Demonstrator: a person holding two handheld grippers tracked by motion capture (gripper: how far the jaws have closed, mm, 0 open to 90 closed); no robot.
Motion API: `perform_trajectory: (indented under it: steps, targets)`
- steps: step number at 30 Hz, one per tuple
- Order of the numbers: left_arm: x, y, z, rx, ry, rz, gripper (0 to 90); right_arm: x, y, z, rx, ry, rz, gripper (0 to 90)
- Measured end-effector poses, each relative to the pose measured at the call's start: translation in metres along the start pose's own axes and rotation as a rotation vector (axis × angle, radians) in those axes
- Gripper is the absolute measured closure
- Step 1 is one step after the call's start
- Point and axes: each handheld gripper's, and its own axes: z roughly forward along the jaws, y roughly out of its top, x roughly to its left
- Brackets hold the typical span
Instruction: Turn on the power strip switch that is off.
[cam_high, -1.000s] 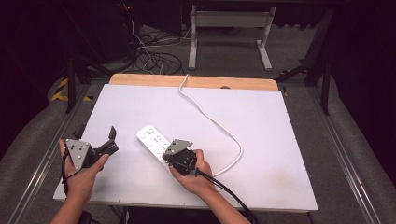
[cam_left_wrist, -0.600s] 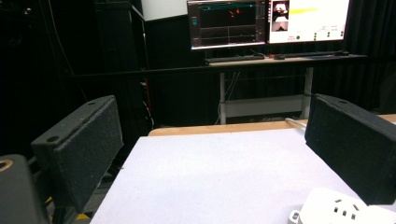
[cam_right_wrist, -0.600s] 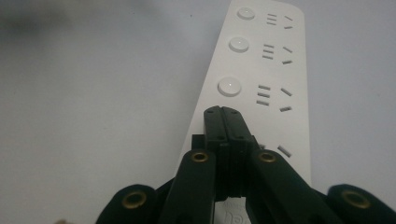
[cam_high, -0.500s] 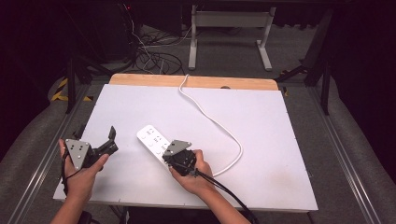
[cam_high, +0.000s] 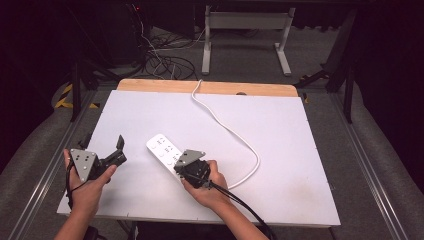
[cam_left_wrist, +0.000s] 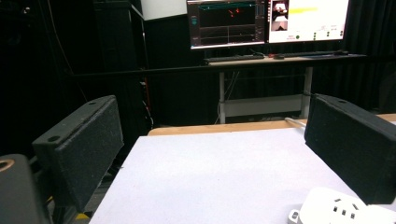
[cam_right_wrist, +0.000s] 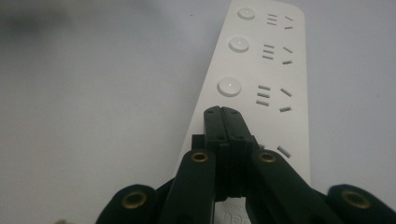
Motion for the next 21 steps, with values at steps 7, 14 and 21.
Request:
perform_trajectory:
  steps: [7,14,21]
  targets:
    - [0.000,0.000,0.000,0.001,0.000,0.000,5.0,0.000,0.000,0.000,-0.005,0.000,-0.002,90.0]
    - [0.000,0.000,-0.001,0.000,0.002,-0.004,5.0,0.000,0.001,-0.001,0.007,0.009,0.004,90.0]
    - [0.000,0.000,0.000,0.002,-0.002,-0.005,5.0,-0.001,0.003,-0.012,-0.075,-0.012,-0.010,90.0]
